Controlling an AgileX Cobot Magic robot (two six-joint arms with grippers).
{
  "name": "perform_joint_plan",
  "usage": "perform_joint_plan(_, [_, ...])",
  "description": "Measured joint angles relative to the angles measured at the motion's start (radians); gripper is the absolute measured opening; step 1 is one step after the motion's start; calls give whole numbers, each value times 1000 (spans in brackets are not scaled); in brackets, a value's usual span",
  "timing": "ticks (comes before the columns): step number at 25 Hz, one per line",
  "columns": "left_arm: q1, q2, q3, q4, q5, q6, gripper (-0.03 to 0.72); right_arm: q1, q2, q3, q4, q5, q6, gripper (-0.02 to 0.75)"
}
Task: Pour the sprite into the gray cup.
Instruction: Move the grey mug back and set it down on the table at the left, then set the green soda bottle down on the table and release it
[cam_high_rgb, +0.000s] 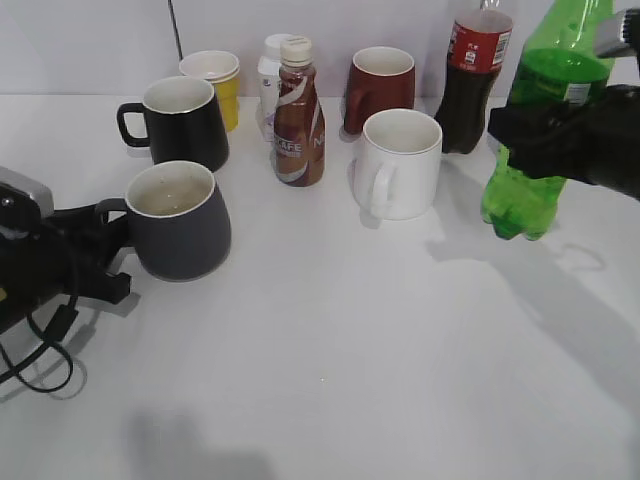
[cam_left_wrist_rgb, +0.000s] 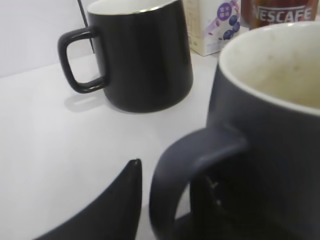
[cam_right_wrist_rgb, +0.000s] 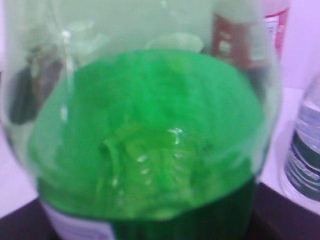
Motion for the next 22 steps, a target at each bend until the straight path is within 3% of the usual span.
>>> perform_joint_plan(9, [0,-64,78,-11,10,0,286,0,125,0,0,-175,-21,413])
perform_joint_plan(22, [0,-228,161,-41,14,0,286,0,221,8,0,-262,-162,413])
